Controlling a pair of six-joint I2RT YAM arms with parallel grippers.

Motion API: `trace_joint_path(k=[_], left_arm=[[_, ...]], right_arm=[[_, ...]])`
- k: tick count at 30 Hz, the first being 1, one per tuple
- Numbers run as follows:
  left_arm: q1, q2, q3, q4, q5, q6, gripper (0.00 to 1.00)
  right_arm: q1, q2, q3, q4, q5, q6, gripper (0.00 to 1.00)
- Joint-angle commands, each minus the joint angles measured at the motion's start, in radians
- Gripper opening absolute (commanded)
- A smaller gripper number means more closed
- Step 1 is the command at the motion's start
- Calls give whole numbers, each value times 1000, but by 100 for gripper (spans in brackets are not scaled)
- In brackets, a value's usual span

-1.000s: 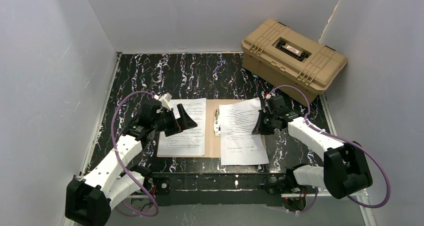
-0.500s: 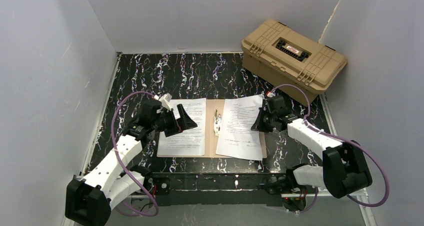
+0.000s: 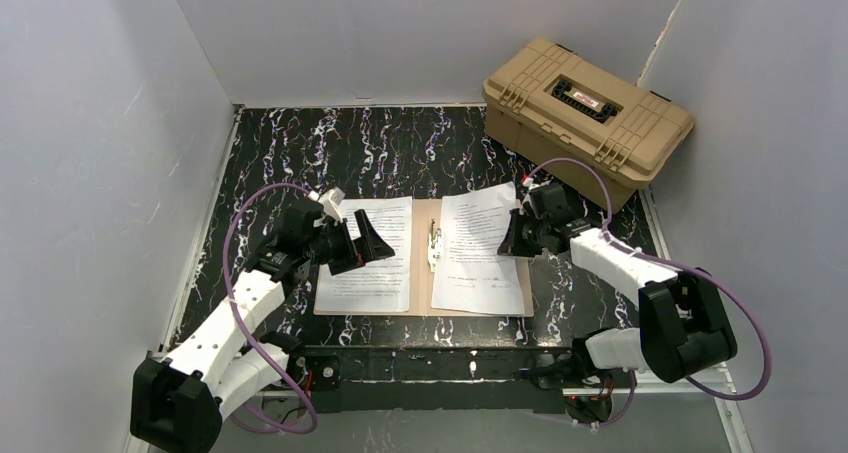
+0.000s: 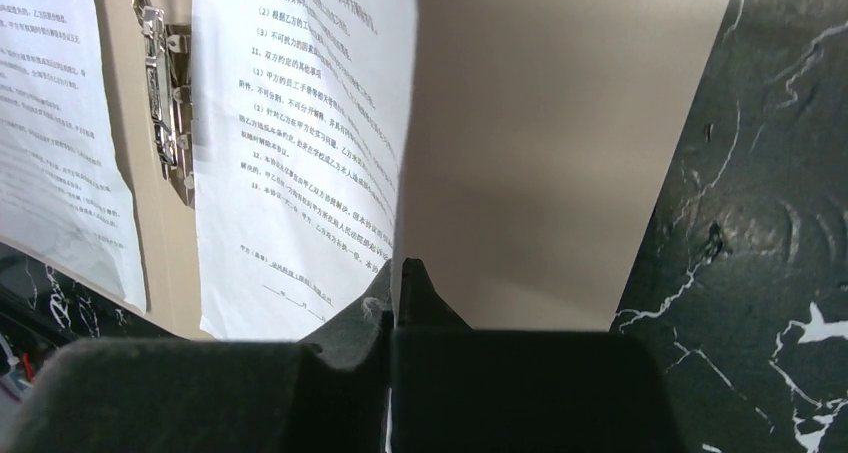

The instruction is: Put the files into the folder

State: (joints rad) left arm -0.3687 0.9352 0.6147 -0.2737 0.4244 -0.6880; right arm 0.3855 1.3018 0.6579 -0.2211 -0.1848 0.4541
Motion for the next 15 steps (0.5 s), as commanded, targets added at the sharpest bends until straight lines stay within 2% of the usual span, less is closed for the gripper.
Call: trace_joint_path(k=[1, 15], left_arm=[[-3, 2, 2, -38, 17, 24, 98], [-3, 2, -3, -49, 12, 33, 98]], right_arm=[[-5, 38, 87, -30, -18, -108, 1], [3, 118, 177, -141, -18, -179, 1]])
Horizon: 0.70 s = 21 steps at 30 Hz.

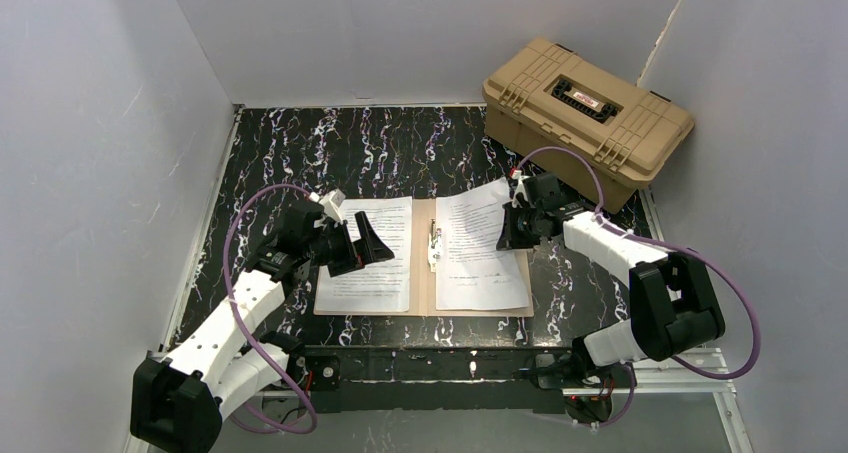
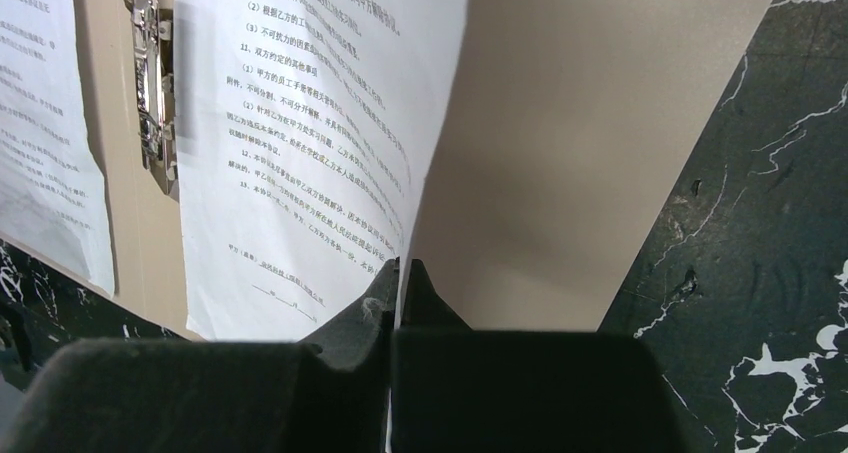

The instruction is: Put the files into the folder

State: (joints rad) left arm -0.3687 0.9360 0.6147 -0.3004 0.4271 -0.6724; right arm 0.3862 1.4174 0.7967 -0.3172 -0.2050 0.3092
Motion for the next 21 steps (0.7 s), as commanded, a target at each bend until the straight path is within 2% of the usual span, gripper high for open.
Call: trace_joint_path(k=[1, 7, 19, 21], left_arm=[[-3, 2, -3, -22, 8, 17, 98], [-3, 6, 3, -22, 7, 14, 98], [-3, 11, 12, -18, 13, 8, 98], [-3, 9, 13, -18, 14, 8, 98]], right_arm=[[3, 3, 34, -47, 2, -33, 1], [4, -6, 16, -50, 0, -11, 1], [13, -45, -42, 39, 10, 137, 1], [13, -46, -42, 38, 14, 141, 4]])
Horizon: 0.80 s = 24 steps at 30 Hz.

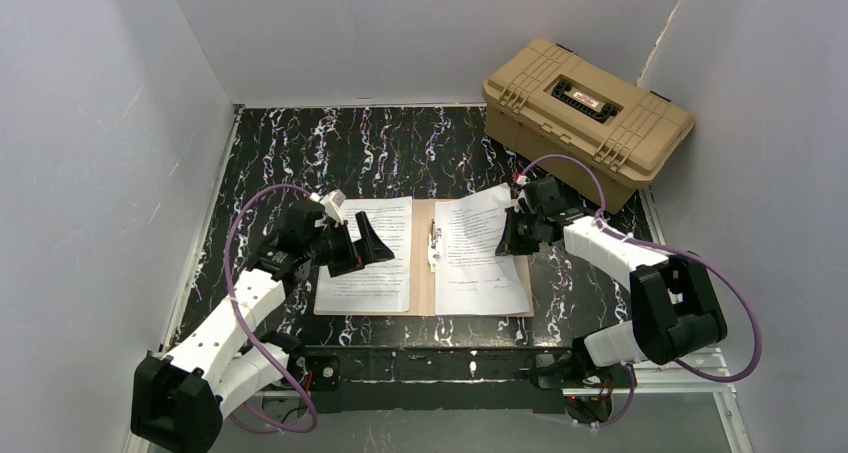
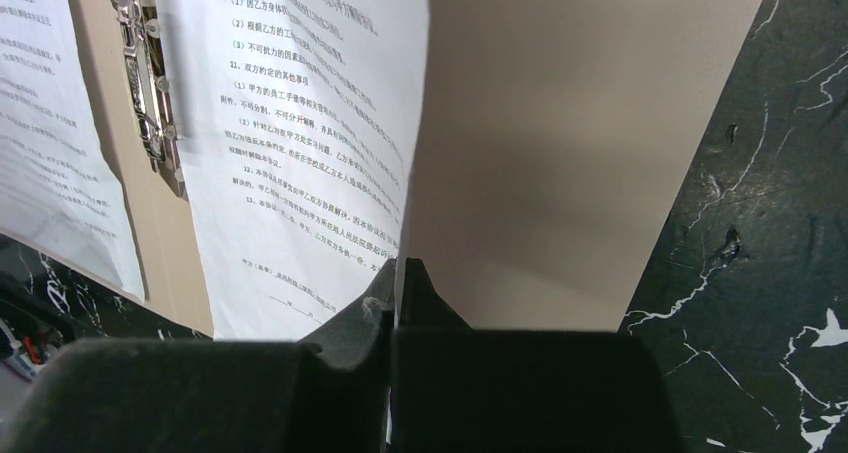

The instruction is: Put the files into the folder

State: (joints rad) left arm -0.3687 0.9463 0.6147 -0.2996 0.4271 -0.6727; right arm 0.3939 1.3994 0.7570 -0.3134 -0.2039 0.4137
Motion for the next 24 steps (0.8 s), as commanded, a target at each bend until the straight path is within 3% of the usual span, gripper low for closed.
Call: trace_joint_path(k=[1, 8, 19, 24], left_arm=[[-3, -1, 11, -18, 14, 9, 98], [-4, 0, 7, -20, 5, 11, 98], [-3, 2, 7, -49, -37, 9, 98], [-3, 4, 1, -67, -77, 7, 98]], right_arm=[[5, -31, -2, 32, 16, 37, 8], [5, -49, 20, -13, 72, 21, 44], [6, -115, 78, -135, 276, -32, 66], [6, -152, 116, -161, 274, -44, 68]])
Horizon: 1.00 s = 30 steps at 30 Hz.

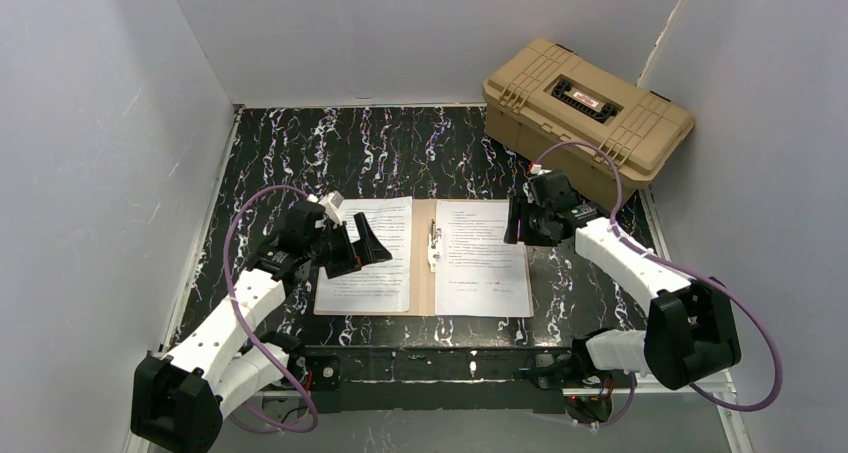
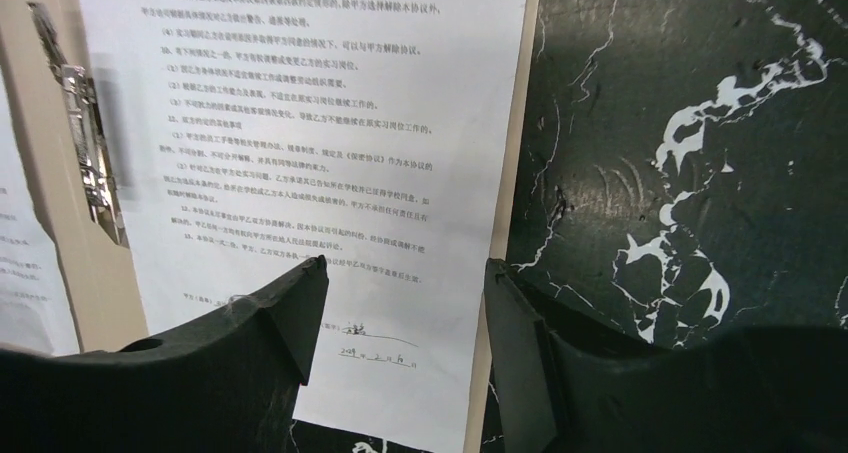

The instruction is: Put the files into the folder

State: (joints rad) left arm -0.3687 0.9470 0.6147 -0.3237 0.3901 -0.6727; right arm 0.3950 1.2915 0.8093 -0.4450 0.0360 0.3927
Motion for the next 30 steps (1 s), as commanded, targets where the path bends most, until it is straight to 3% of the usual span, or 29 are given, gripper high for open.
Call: trace_joint_path(k=[1, 8, 18, 30], left_arm=[[-4, 6, -1, -47, -51, 6, 98], [-5, 37, -10, -74, -128, -8, 98], [-46, 132, -22, -96, -216, -18, 98], [-106, 169, -46, -96, -266, -46, 98]], right_arm=[[5, -48, 73, -24, 9, -20, 67], [123, 16, 140, 31, -30, 45, 63], [297, 271, 265, 133, -9, 119, 52], [344, 428, 331, 206, -22, 168, 46]])
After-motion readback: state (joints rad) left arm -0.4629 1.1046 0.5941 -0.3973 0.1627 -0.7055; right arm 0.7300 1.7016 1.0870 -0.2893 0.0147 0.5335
